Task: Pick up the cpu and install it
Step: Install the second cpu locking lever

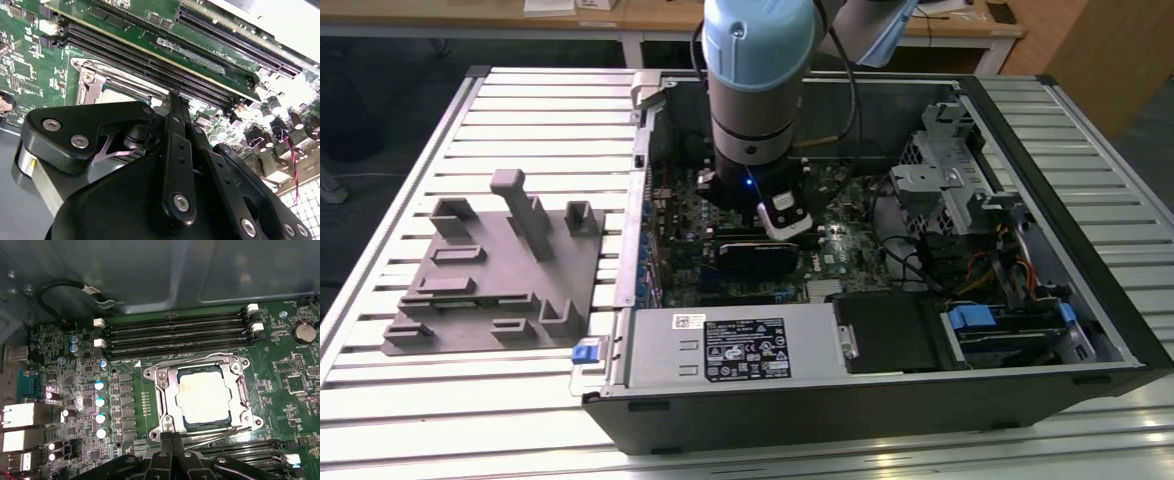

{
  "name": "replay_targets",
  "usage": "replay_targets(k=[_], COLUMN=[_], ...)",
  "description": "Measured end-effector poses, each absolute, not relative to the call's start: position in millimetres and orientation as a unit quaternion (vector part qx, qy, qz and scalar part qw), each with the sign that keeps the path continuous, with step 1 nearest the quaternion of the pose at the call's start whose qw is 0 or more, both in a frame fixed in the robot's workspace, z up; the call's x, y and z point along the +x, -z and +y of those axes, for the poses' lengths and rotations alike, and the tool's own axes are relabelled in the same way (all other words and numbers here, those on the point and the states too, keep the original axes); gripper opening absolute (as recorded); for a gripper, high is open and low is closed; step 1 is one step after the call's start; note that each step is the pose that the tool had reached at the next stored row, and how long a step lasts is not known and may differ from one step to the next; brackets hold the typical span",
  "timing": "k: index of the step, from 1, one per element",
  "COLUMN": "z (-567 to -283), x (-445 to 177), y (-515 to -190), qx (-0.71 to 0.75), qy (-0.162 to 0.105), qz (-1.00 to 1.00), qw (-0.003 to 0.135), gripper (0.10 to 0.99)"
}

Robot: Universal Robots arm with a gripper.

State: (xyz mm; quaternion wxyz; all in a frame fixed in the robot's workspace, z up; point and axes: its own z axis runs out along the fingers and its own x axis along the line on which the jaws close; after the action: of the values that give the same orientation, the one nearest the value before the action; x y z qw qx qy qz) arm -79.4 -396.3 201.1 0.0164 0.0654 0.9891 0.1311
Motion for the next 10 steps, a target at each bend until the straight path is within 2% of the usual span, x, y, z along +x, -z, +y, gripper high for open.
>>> replay_targets(k=[10], z=[-402.4], x=[-79.5], y=[-200.7], qx=[0.065], qy=[-0.133], qz=[0.989], qw=[0.016], gripper=[0.106])
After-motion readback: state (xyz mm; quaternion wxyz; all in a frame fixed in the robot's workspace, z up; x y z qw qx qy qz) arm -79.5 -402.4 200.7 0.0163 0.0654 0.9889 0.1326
